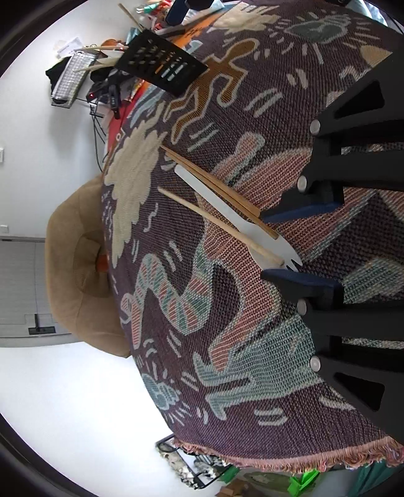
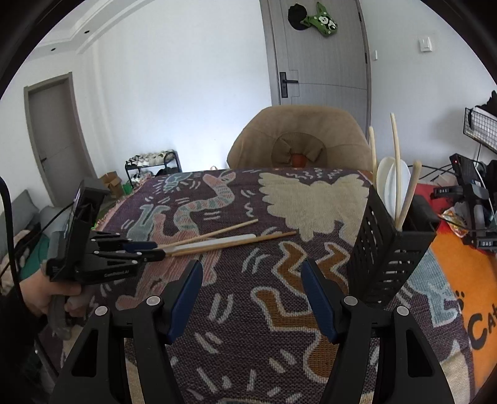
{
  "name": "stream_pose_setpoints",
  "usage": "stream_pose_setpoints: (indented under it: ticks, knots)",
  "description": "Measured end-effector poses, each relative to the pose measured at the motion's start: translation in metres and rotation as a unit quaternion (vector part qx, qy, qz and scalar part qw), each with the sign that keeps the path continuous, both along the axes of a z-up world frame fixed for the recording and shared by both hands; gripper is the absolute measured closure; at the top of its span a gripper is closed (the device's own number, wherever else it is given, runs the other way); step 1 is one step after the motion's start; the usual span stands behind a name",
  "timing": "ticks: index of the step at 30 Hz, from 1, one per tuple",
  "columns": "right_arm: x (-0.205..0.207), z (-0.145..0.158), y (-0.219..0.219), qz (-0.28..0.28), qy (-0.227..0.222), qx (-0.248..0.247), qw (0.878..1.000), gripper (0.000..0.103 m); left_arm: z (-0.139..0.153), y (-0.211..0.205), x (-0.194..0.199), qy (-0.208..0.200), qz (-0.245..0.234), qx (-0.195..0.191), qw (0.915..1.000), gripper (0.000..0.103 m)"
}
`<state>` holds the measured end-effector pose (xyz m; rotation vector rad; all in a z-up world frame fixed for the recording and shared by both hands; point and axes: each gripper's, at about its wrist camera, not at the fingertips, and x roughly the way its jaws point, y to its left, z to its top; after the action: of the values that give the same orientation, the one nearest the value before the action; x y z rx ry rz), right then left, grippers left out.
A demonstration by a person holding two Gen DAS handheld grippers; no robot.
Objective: Organize utensils
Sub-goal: 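Lower the left gripper onto a wooden stick and grasp it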
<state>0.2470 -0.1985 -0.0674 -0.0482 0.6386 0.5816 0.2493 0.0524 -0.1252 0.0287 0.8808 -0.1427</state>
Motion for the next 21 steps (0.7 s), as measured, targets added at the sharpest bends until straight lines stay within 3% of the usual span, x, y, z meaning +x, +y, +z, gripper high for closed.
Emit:
stream_pose_setpoints:
  ticks: [2,8,15,21]
  knots:
    - [0.001,-0.001,-0.002,-0.001,0.003,0.002,1.000,0.038,-0.001,-0.001,0.001,0.001,-0.003,-0.001,1.0000,0.092]
    - [0.007,-0.001,0.002,0.006,0.012,0.001,1.000,0.038,0.013,-0.001,-0.011,-0.024,-0.012,-0.014,0.9995,0.097]
    - [0.015,0.000,0.035,0.045,0.007,-0.034,0.998,0.038,0.028,0.006,-0.026,-0.042,-0.011,-0.033,0.9985,0.098]
    - [0.023,-0.009,0.084,0.119,0.008,-0.072,0.990,0.039,0.050,0.020,-0.043,-0.071,0.008,-0.054,0.9960,0.098]
